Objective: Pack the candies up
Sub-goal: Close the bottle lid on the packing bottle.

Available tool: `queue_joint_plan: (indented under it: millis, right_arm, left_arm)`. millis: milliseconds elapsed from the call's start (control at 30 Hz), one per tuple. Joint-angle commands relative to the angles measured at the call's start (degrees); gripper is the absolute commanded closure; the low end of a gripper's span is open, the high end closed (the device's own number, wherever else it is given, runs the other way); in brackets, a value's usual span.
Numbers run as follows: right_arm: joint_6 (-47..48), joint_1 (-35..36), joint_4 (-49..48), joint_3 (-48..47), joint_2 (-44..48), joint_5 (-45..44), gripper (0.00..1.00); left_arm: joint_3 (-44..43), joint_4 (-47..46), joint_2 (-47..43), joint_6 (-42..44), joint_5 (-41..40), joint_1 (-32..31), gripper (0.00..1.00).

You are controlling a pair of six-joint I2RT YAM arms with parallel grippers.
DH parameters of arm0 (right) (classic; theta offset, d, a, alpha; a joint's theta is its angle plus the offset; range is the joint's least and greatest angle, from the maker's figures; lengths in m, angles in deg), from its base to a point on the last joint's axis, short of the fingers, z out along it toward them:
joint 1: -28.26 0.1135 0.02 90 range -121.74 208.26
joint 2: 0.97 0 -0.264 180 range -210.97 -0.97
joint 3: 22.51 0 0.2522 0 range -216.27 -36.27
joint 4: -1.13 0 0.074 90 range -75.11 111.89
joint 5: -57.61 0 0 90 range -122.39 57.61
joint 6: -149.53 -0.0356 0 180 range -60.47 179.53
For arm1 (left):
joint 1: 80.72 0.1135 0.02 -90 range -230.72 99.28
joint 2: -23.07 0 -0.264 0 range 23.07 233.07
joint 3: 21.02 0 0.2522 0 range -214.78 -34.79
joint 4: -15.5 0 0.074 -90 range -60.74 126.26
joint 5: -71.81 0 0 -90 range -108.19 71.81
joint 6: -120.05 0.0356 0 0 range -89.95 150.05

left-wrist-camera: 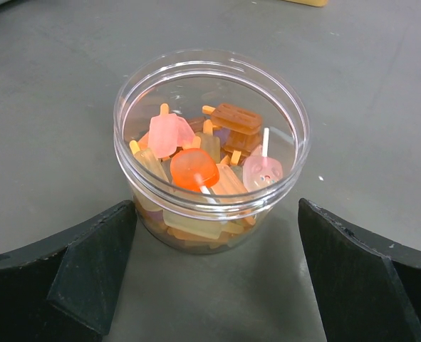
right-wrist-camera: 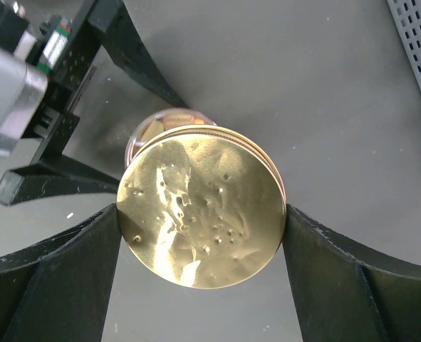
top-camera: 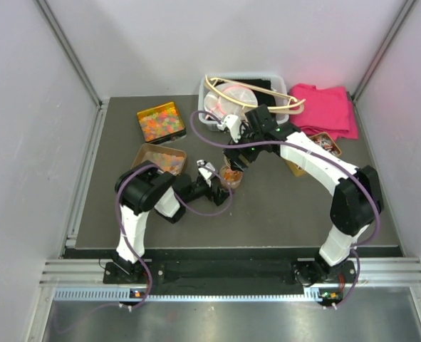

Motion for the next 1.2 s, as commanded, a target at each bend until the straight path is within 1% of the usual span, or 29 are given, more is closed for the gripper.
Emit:
queue_joint_plan:
  millis: [0,233,433,600,733,1000,1167]
  right_arm:
    - [-0.87,0.87,-2.08,-1.73,-0.77,1.9,0.17]
    - [-1.4,0.43,-2.69,0.99,-0.16,2.96,0.18]
    - [-1.66,-2.47,-0.67,2.31,0.81,6.47,0.19]
    - [-1.31,-2.56,-2.25,7.49,2.13,6.74,0.2]
    - [-1.66,-2.56,-4.19,10.74,2.39,6.83,0.2]
    - [-2.45,-2.3,-5.24,10.93,2.48,6.3,0.2]
    - [-2.1,-0.55,-6.91,11.63,1.95,3.41,0.2]
  left_arm:
    - [1.17,-15.63,1.87,-0.25,4.23,-1.39,0.01]
    - [1.43,-15.63,2.14,1.42,7.83,-2.89,0.01]
    - [2.14,-15.63,1.79,2.74,8.98,-3.59,0.01]
    - [1.87,-15.63,2.31,2.74,9.68,-3.77,0.01]
    - [1.78,-15.71,2.49,2.74,9.68,-4.03,0.01]
    - [1.26,-15.71,3.28,2.74,9.42,-4.21,0.01]
    - [0.82,-15.71,3.98,2.74,9.68,-4.3,0.01]
